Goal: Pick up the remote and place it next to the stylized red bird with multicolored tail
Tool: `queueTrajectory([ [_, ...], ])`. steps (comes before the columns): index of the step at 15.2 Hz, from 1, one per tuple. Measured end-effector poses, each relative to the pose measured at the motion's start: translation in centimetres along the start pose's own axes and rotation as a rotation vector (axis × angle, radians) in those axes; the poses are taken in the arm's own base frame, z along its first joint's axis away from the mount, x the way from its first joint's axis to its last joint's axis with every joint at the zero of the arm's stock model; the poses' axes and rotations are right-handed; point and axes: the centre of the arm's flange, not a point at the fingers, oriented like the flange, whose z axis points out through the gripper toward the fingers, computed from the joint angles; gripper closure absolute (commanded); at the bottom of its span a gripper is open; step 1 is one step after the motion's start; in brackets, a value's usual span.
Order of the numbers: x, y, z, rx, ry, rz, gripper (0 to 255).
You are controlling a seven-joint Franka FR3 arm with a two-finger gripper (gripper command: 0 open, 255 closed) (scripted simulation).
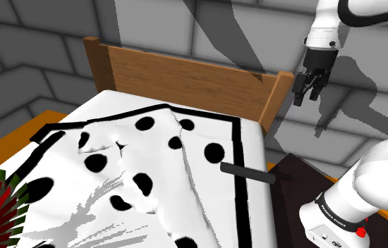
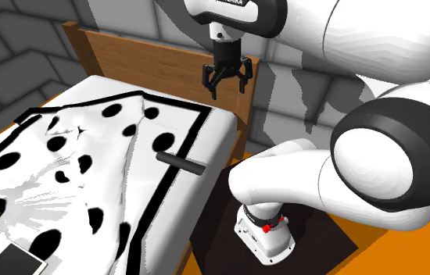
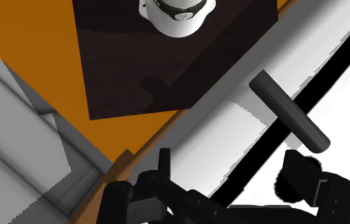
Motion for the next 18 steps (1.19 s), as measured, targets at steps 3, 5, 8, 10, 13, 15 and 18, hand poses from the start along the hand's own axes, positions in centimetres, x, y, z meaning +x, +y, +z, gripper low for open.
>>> queueTrajectory([
  [3, 0.3, -1.4, 1.0, -0.01, 0.012, -0.041, 0],
  [5, 0.5, -3.2, 2.6, -0.024, 0.032, -0.101, 0],
  [8, 0.6, -6.1, 5.1, -0.047, 0.064, -0.2, 0],
  [10, 0.8, -8.2, 6.8, -0.063, 0.086, -0.267, 0],
  [13, 0.8, -11.5, 9.7, -0.086, 0.118, -0.368, 0],
  [15, 0.9, -13.4, 11.6, -0.102, 0.14, -0.435, 0],
  [18, 0.4, -16.2, 14.6, -0.126, 0.174, -0.536, 0],
])
